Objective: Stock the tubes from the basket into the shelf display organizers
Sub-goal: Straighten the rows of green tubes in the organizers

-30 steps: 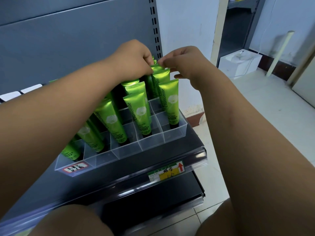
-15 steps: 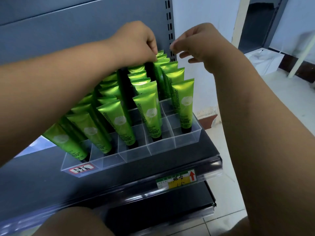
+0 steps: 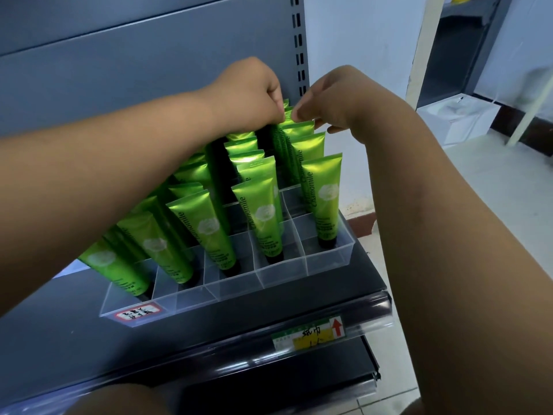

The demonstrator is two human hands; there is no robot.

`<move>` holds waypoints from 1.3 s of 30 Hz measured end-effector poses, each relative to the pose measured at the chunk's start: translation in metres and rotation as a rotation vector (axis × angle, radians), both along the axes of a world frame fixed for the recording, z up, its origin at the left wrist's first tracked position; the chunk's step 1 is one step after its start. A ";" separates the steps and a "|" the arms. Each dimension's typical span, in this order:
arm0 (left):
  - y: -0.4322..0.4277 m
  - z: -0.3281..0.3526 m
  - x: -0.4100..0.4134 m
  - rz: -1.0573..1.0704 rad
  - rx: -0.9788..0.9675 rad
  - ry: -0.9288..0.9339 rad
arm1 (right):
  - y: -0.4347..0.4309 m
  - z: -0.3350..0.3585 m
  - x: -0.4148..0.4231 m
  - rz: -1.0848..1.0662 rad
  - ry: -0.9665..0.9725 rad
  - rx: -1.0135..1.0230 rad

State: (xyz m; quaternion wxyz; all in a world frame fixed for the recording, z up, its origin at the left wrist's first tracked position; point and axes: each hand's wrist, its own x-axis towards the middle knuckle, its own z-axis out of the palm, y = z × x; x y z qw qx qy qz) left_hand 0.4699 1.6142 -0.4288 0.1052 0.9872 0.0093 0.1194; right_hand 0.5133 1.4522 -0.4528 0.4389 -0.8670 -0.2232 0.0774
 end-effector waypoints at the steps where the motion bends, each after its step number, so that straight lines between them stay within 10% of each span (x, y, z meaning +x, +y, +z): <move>1: 0.000 -0.001 0.000 0.002 -0.020 -0.001 | -0.001 0.000 0.000 -0.002 -0.005 0.010; 39: 0.014 -0.007 0.020 0.004 -0.127 -0.048 | 0.007 -0.051 0.040 -0.049 0.176 0.448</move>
